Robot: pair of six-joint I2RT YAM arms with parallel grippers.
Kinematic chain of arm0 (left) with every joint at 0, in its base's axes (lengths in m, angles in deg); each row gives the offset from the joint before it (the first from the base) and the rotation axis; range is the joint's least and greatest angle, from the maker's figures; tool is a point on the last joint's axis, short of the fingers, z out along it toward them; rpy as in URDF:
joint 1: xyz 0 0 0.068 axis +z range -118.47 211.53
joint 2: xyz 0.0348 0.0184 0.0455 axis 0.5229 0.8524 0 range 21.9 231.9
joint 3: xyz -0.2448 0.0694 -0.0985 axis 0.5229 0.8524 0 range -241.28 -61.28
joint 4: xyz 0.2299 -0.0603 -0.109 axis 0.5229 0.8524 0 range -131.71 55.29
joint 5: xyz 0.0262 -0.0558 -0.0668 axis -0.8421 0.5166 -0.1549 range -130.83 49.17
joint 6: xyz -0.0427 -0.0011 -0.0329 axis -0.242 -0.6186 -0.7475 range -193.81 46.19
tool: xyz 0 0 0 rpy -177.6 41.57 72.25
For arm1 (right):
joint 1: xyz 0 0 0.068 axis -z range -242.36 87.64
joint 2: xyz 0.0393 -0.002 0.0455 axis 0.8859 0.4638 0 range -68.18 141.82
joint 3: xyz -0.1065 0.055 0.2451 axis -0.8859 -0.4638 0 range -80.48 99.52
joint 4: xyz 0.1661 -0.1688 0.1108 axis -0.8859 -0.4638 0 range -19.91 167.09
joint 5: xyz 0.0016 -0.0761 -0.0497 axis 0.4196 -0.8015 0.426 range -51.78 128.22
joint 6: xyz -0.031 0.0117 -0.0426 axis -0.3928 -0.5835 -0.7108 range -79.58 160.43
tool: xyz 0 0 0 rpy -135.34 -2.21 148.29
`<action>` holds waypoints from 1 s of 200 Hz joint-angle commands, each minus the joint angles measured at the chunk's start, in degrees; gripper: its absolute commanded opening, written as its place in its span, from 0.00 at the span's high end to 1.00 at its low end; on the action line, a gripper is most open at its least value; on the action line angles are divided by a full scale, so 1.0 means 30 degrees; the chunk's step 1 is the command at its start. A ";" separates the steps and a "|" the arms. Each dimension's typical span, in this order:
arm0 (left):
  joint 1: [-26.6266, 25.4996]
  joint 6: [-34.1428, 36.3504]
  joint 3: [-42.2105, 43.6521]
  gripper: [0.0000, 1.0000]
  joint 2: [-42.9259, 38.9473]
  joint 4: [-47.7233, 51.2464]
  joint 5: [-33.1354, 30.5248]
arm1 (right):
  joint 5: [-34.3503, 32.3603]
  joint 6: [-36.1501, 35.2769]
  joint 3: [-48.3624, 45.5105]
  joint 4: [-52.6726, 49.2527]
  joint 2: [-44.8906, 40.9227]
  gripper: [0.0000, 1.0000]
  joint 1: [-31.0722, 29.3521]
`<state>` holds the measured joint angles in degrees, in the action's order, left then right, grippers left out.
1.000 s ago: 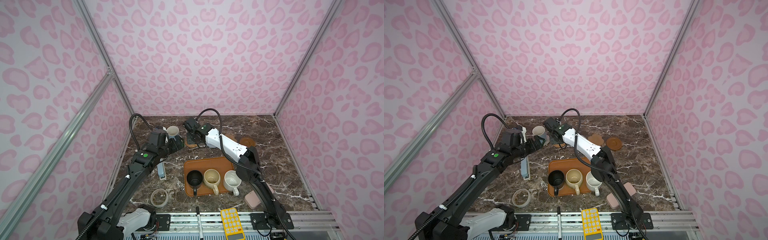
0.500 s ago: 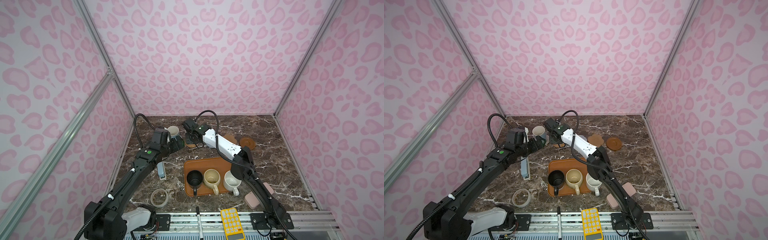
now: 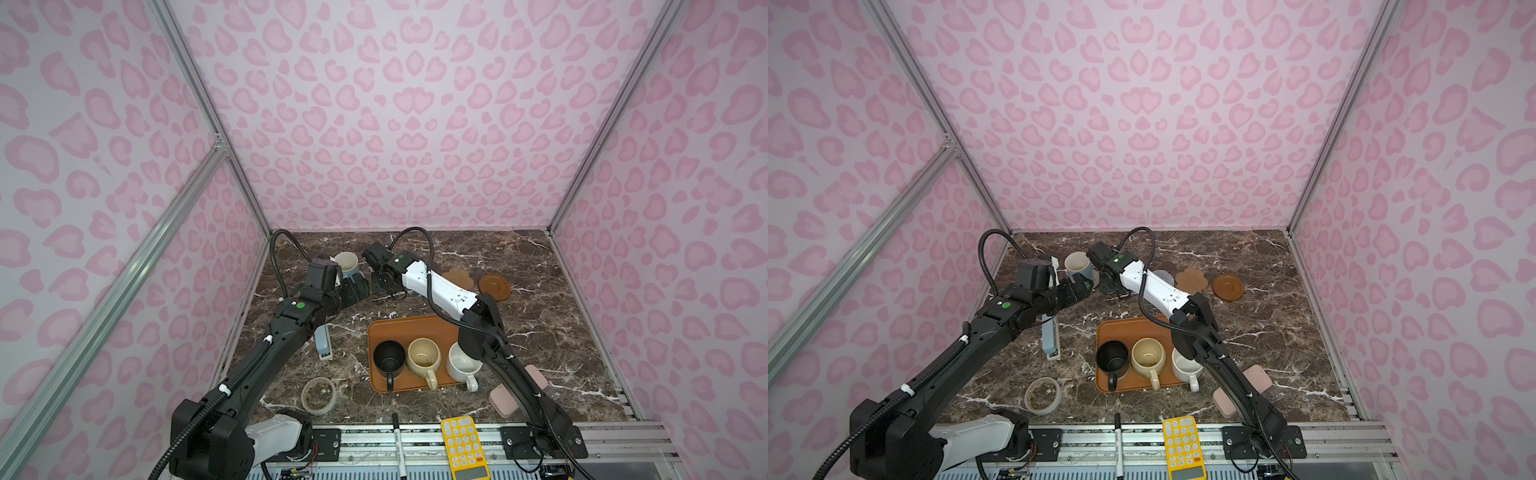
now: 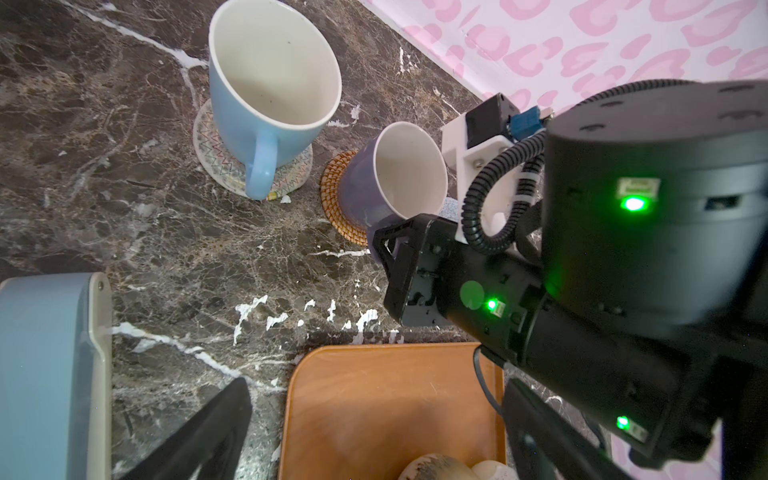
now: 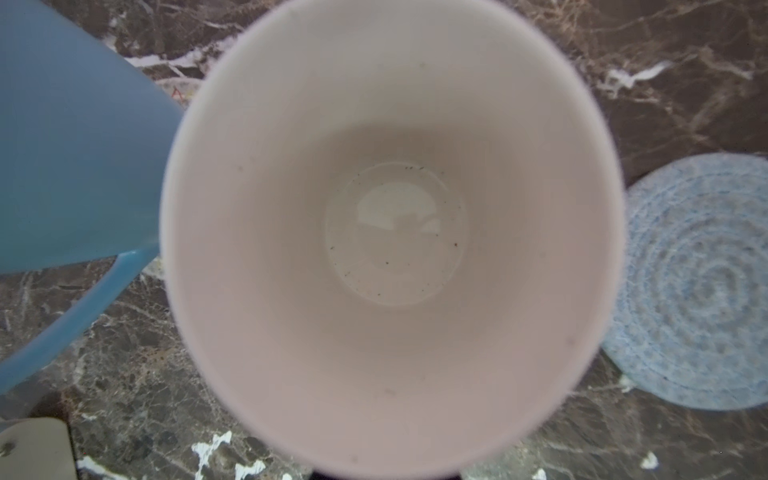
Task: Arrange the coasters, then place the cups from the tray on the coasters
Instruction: 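Lower the lavender mug onto the rattan coaster and open the right gripper, then withdraw the right gripper while the left gripper moves over the black mug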
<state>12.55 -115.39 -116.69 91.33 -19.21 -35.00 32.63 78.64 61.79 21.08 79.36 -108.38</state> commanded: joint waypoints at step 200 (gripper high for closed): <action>-0.0455 0.0868 -0.0697 0.04 -0.4373 0.4158 0.4252 | -0.0167 -0.0608 -0.8827 0.3270 -0.9134 0.01 -0.0291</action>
<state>12.26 -112.84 -119.45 79.77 -9.83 -27.42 34.79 78.14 40.24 27.42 57.81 -109.11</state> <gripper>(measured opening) 0.954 0.986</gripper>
